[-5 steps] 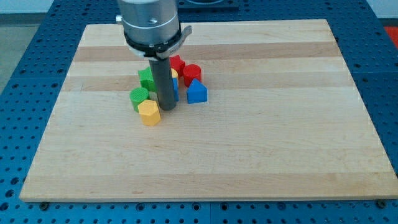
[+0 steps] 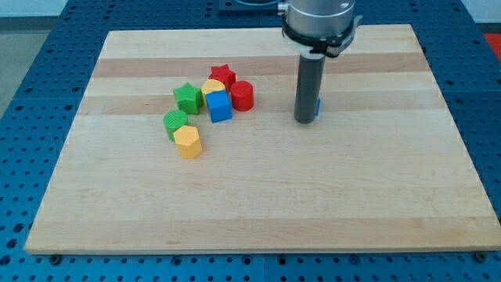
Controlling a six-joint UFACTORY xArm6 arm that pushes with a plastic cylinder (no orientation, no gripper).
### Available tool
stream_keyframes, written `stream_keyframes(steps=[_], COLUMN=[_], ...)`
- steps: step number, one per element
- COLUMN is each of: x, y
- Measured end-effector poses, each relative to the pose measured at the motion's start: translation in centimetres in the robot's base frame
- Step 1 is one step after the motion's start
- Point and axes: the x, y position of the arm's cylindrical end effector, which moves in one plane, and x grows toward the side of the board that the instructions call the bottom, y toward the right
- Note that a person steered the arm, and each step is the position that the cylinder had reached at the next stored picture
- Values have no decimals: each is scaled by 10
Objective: Push the blue triangle towards the top right side
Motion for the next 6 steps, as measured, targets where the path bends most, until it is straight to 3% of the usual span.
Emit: stream_keyframes(steps=[2, 6], x=[-51, -104], y=[0, 63])
